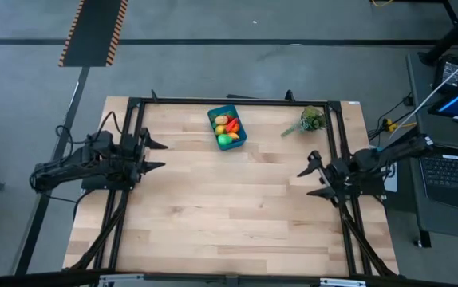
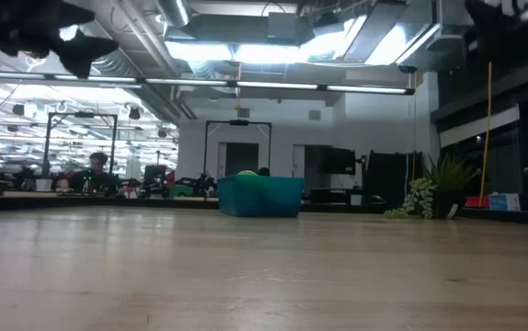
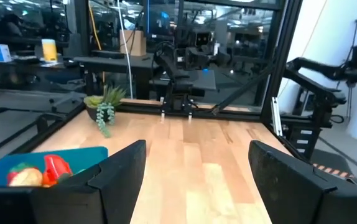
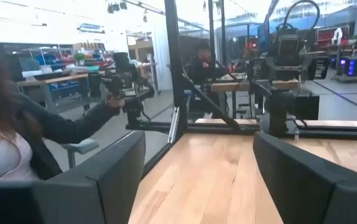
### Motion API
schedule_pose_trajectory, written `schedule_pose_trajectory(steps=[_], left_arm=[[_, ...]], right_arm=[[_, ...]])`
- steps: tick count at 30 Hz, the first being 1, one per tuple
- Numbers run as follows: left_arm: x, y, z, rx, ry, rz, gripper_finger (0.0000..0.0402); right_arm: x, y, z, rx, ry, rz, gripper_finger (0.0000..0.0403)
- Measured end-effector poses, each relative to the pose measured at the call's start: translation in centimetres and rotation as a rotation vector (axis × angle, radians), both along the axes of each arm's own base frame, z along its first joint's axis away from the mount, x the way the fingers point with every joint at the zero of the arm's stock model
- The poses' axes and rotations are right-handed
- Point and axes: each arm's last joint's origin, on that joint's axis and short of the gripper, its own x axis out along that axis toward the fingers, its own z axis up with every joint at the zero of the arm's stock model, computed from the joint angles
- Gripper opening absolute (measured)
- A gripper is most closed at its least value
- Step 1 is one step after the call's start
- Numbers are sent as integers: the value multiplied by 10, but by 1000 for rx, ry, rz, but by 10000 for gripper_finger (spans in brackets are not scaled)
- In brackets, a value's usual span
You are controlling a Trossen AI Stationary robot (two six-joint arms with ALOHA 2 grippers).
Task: Pick and placing Produce into tupperware
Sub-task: Return to Home Position
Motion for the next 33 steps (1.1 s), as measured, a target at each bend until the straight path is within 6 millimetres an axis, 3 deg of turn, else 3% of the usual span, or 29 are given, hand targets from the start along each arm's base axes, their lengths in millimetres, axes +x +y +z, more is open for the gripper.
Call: schedule_pose_trajectory(steps=[8, 12, 19, 26, 33], left_arm=[[9, 2, -26, -35, 12, -12, 276], [12, 2, -29, -19, -56, -35, 276], [21, 1, -55, -44, -56, -72, 276], [21, -4, -51, 4, -101, -102, 276], [22, -6, -55, 65, -59, -17, 276]], right_arm=[[-2, 0, -35, 31, -28, 11, 299], [-3, 0, -34, 10, -49, 15, 299], [-3, 0, -34, 14, -42, 19, 299], [-3, 0, -34, -6, -49, 15, 299], [-2, -2, -33, -49, -78, -52, 299]])
